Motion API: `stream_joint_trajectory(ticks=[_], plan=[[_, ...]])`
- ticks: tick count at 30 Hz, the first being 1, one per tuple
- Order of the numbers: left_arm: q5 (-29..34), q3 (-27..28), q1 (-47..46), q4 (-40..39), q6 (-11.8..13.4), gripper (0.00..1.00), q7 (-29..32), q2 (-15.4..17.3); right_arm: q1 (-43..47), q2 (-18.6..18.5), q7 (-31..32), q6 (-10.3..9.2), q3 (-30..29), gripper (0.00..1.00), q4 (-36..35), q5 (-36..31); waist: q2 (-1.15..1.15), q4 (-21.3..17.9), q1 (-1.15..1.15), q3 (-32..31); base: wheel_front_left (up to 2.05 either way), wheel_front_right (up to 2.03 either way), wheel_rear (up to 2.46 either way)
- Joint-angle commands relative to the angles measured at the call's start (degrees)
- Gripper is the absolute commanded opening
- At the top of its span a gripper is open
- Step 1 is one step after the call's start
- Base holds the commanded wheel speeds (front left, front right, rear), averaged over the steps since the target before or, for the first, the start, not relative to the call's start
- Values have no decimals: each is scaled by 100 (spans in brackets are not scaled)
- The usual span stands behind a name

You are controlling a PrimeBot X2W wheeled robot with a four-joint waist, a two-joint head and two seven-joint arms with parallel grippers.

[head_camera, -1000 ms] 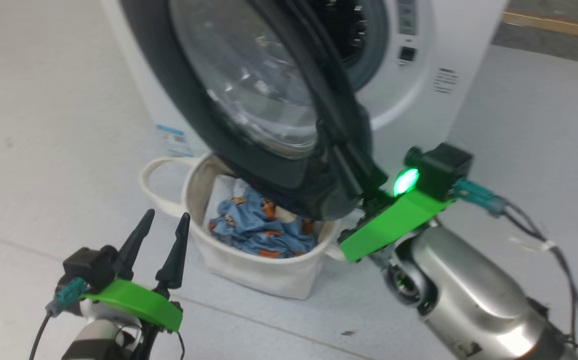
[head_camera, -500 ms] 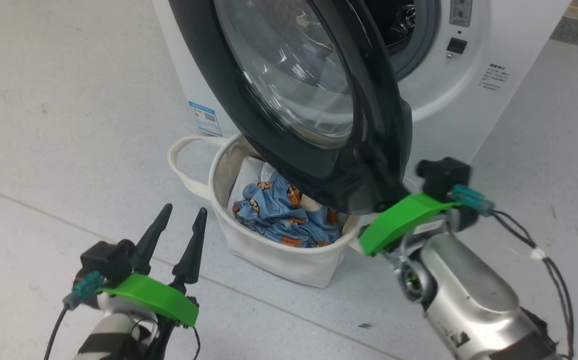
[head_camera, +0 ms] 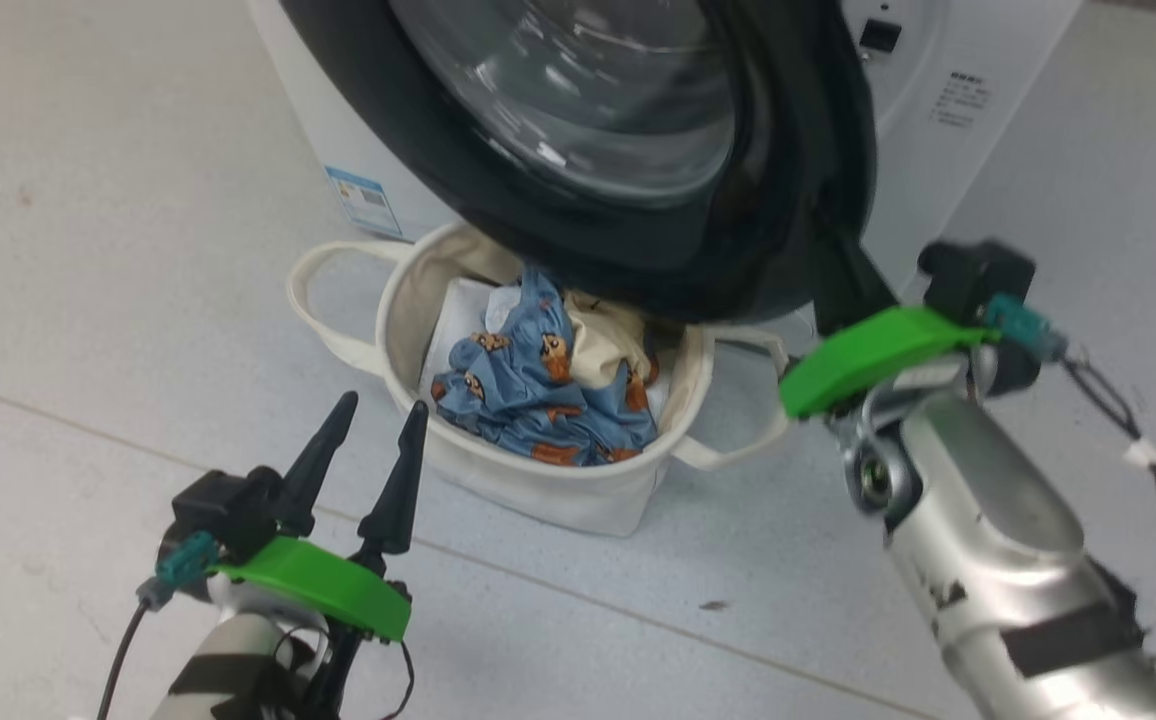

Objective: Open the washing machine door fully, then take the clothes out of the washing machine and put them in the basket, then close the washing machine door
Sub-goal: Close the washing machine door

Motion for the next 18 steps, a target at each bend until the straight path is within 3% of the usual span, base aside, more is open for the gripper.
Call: stream_joint_trajectory(ticks=[1,9,18], plan=[[48,218,-272,-195,-32,100,-70,75,-452,97,-29,-2,-61,0,-93,-38,0,-61,0,210,0,0,0],[137,195,-453,-206,-32,100,-70,-86,-1276,97,-29,-2,-721,0,409,-396,0,11,0,543,0,0,0],[169,225,-521,-148,-32,100,-70,-131,-1699,34,-29,-2,-1156,0,821,-304,0,69,0,646,0,0,0]])
